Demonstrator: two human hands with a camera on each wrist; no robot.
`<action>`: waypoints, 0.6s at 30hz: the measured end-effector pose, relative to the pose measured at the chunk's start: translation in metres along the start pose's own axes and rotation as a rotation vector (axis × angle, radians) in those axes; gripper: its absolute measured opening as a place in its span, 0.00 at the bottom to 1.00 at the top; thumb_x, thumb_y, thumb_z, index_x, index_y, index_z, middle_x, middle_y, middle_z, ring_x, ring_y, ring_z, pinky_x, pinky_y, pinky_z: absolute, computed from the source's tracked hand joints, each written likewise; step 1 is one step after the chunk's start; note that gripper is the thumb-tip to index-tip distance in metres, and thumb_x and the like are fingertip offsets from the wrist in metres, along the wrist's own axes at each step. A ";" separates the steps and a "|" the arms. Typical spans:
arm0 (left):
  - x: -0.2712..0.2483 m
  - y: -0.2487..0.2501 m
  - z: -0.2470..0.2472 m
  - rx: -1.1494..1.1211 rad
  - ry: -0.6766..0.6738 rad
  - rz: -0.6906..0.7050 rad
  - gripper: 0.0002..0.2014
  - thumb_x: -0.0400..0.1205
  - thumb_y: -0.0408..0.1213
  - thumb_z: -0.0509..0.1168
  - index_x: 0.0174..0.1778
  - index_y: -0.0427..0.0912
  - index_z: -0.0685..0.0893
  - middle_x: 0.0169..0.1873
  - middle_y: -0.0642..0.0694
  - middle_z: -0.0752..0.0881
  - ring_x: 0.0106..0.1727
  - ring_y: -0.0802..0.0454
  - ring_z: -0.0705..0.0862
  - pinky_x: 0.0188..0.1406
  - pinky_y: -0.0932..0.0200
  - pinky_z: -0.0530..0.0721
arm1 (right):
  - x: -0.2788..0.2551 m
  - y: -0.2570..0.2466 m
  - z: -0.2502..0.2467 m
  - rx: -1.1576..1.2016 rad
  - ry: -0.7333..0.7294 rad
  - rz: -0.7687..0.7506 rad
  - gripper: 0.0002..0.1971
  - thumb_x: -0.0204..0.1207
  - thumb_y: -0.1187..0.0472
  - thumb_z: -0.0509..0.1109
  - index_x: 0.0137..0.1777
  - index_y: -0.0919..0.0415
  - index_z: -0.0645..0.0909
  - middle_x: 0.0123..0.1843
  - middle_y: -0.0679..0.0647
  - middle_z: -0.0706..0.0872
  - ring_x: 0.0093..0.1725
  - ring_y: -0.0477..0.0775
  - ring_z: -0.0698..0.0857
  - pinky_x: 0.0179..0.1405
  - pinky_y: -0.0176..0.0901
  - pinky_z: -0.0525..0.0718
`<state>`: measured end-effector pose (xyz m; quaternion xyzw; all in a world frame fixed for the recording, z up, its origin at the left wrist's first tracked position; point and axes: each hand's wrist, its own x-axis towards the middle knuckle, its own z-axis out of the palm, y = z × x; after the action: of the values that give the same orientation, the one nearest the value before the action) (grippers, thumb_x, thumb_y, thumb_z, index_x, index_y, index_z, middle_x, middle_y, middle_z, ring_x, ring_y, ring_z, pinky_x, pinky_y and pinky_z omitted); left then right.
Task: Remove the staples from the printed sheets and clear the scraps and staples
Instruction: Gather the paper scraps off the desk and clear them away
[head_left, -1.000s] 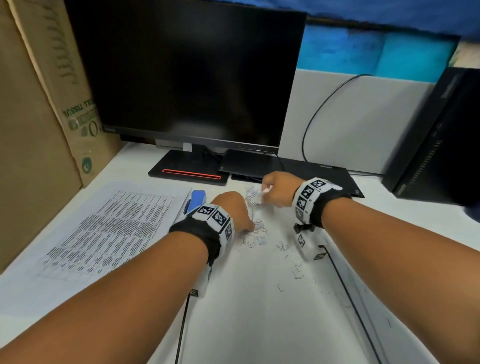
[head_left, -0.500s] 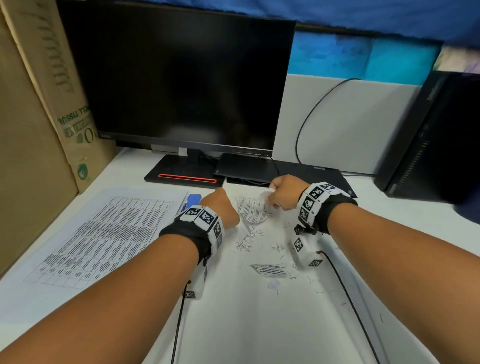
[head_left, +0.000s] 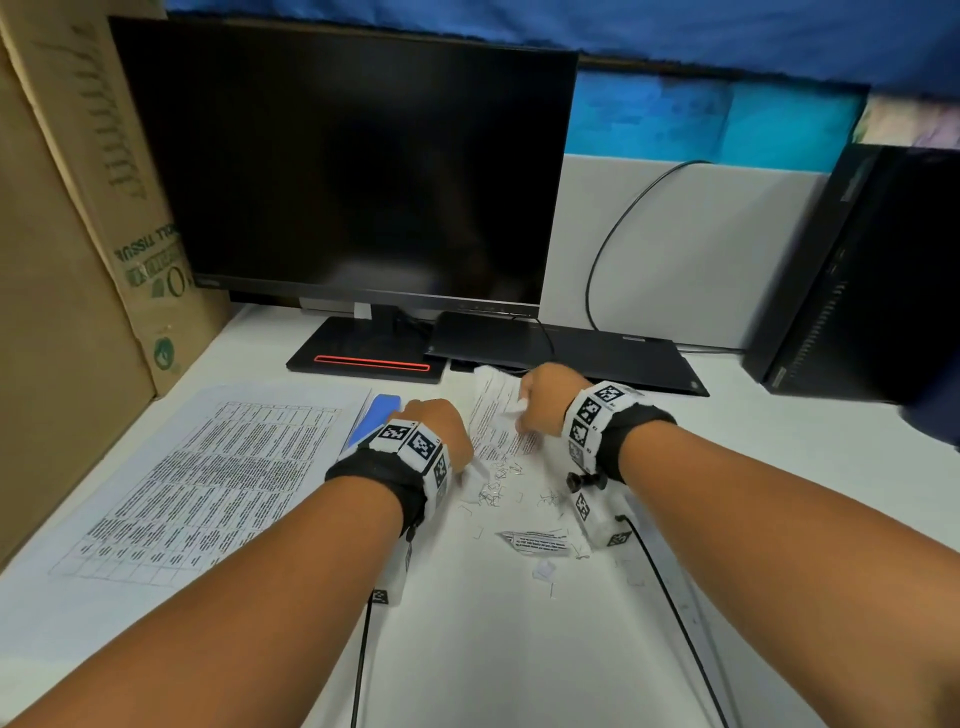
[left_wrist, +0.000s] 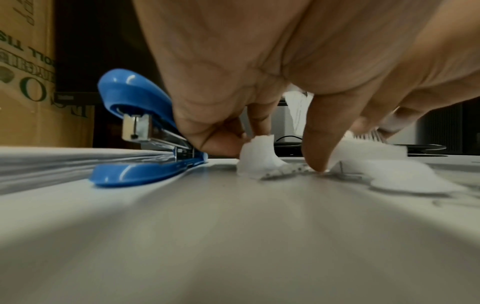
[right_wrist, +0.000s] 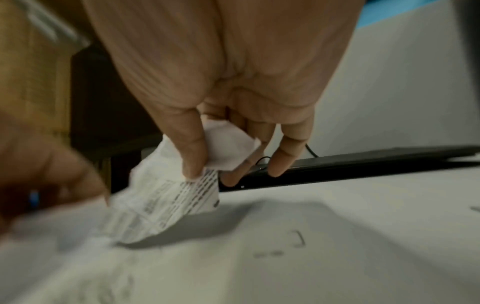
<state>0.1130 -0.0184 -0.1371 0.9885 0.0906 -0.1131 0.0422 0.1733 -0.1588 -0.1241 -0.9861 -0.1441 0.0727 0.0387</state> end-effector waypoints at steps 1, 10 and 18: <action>0.001 -0.001 0.001 0.007 -0.003 0.000 0.09 0.82 0.38 0.61 0.37 0.42 0.73 0.47 0.44 0.82 0.51 0.47 0.83 0.56 0.55 0.84 | -0.001 0.006 -0.005 0.133 0.053 0.024 0.15 0.72 0.58 0.77 0.57 0.56 0.81 0.53 0.51 0.84 0.52 0.54 0.85 0.47 0.42 0.85; 0.002 -0.004 0.007 0.021 -0.066 -0.012 0.11 0.83 0.37 0.61 0.56 0.38 0.82 0.33 0.49 0.74 0.44 0.50 0.78 0.59 0.56 0.79 | -0.061 0.045 -0.050 1.044 -0.159 -0.059 0.20 0.66 0.63 0.80 0.59 0.62 0.84 0.58 0.60 0.90 0.49 0.56 0.88 0.44 0.45 0.85; -0.002 -0.002 0.001 -0.164 0.059 0.012 0.16 0.85 0.32 0.57 0.65 0.31 0.82 0.57 0.36 0.85 0.64 0.40 0.84 0.59 0.52 0.81 | -0.128 -0.006 -0.003 -0.171 -0.277 -0.352 0.07 0.73 0.60 0.70 0.34 0.53 0.78 0.34 0.46 0.80 0.33 0.47 0.78 0.32 0.38 0.78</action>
<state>0.1101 -0.0166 -0.1379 0.9852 0.0948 -0.0758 0.1208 0.0505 -0.1906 -0.1035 -0.9261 -0.3234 0.1870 -0.0533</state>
